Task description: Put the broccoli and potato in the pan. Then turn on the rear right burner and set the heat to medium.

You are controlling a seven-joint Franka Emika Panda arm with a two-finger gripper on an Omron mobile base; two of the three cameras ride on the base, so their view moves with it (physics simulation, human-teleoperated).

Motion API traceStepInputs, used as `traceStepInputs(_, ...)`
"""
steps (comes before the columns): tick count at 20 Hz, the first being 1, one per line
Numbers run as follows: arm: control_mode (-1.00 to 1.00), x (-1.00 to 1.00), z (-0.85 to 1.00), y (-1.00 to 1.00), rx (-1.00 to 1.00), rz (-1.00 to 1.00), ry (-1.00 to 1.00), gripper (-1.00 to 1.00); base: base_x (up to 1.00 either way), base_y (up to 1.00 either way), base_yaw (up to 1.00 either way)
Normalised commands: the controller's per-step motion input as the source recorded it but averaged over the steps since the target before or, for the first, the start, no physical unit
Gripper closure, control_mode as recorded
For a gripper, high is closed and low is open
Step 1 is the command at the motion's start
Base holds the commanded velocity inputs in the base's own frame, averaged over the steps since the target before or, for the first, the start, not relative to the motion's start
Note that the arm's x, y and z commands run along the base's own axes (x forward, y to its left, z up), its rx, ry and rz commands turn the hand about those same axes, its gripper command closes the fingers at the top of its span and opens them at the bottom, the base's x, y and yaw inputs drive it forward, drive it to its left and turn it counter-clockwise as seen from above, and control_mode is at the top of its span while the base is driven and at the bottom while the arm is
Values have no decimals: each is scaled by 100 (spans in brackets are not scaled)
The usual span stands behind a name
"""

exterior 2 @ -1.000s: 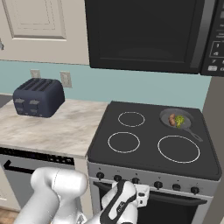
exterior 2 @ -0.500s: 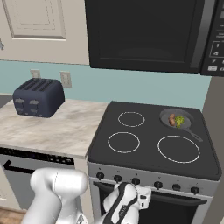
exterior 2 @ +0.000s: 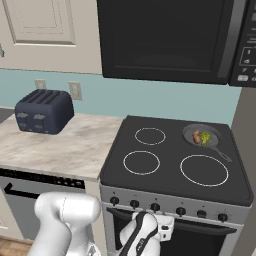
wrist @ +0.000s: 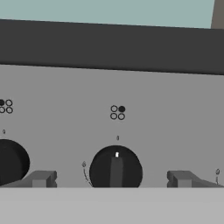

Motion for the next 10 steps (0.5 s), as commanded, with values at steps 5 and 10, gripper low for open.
traceStepInputs(5, -100, 14, 0, 0, 0, 0, 0, -100, 0, 0, 0)
traceStepInputs(10, -100, 16, 0, 0, 0, 0, 0, -100, 0, 0, 0)
